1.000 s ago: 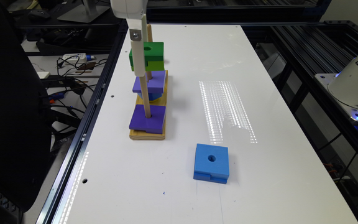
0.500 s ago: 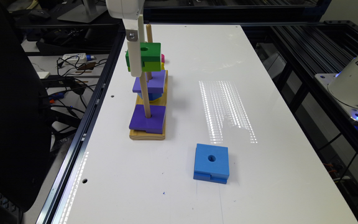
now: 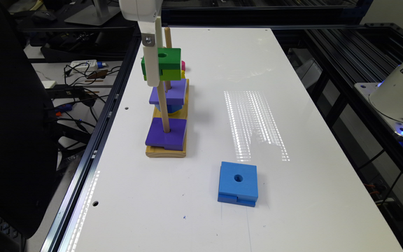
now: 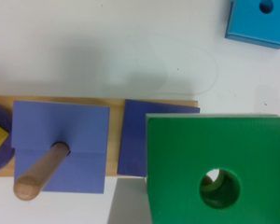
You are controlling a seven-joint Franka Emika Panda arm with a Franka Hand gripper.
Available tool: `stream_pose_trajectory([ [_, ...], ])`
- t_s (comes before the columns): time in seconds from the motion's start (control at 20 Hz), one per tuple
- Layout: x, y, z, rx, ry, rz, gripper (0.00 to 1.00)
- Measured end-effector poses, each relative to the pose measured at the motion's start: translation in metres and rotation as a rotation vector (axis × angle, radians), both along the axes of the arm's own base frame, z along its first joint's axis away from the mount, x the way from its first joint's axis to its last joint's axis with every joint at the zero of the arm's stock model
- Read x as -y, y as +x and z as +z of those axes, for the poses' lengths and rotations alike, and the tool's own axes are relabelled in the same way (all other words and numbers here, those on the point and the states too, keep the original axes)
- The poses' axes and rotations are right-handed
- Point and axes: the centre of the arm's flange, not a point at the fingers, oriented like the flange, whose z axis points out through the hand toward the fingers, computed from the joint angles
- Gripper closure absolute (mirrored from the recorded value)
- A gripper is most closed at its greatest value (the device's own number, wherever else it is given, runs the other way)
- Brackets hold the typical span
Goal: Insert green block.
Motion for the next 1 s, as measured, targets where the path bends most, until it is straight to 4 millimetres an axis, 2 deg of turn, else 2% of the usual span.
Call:
stream_pose_trajectory([
  [0.5, 0.000, 0.001, 0.000, 0.001, 0.001, 0.000, 1.00],
  [0.8, -0.001, 0.012, -0.005, 0.006, 0.008, -0.001, 1.00],
  [1.0, -0.001, 0.012, -0.006, 0.004, 0.008, -0.001, 1.00],
])
